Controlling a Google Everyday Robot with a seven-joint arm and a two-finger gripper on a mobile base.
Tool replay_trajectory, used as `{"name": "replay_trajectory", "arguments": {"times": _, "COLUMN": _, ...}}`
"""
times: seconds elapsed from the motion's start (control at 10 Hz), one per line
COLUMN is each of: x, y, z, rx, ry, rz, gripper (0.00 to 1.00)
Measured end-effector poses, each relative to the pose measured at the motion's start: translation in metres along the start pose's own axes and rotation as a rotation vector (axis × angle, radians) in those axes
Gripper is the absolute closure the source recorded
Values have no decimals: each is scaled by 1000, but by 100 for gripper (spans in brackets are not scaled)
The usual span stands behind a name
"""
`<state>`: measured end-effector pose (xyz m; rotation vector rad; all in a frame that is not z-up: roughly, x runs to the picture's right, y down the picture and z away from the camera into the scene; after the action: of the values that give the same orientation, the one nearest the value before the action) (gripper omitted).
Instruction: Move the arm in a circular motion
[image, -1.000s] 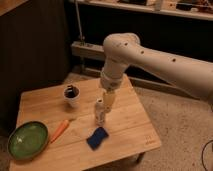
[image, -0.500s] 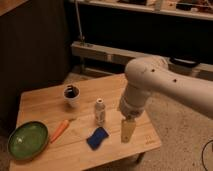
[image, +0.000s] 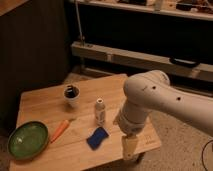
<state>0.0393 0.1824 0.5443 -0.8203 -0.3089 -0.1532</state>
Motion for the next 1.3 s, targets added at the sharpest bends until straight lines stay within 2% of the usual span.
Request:
{"name": "replay_trajectory", "arguments": {"times": 0.2, "x": -35, "y": -23, "z": 8, "rx": -12, "ry": -7, "rz": -84, "gripper": 20}}
{"name": "replay_trajectory", "arguments": {"times": 0.4, "x": -85, "y": -56, "z": 19, "rx": -31, "ry": -15, "rz": -190, "gripper": 20}}
{"name": "replay_trajectory", "arguments": {"times": 0.7, "x": -137, "y": -88, "z": 30, "rx": -55, "ry": -21, "rz": -303, "gripper": 20}}
{"name": "replay_trajectory", "arguments": {"times": 0.8, "x": -145, "y": -93, "z": 32, "rx": -60, "ry": -21, "rz": -318, "gripper": 20}}
{"name": "replay_trajectory", "arguments": {"times": 1.3, "x": -145, "y": -94, "z": 32, "rx": -60, "ry": -21, "rz": -319, "gripper": 20}}
